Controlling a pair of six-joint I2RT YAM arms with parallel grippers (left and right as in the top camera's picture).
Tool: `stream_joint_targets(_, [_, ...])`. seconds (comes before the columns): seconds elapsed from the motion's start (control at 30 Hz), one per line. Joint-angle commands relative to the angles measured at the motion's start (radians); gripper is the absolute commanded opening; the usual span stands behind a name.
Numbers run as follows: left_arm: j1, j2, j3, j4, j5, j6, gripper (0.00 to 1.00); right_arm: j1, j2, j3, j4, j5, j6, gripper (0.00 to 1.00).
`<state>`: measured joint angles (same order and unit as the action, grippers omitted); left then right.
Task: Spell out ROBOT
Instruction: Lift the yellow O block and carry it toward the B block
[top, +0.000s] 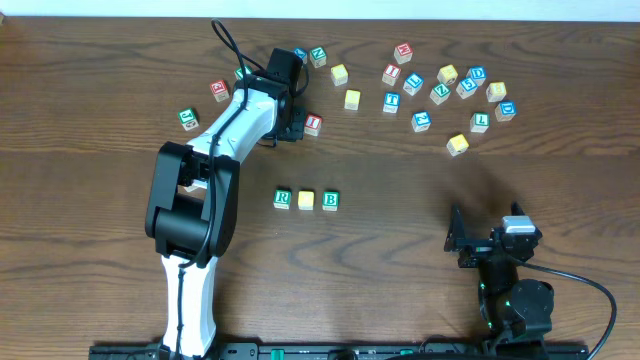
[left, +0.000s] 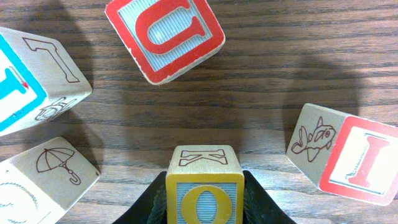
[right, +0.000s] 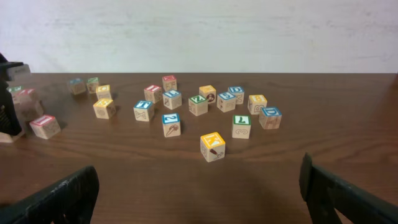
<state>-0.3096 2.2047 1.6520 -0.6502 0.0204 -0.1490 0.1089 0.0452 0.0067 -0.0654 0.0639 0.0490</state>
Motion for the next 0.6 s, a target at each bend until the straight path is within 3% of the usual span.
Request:
stream_joint_targets(0.0, [0.002, -0.035, 0.031, -0.003, -0.005, 0.018, 0.22, 0.006, 0.001, -0.001, -0.003, 0.008, 0.013, 0.99])
stream_joint_targets(0.57, [-0.034, -0.380, 0.033, -0.036, -0.005, 0.013, 0.21, 0.006, 0.001, -0.001, -0.003, 0.008, 0.013, 0.99])
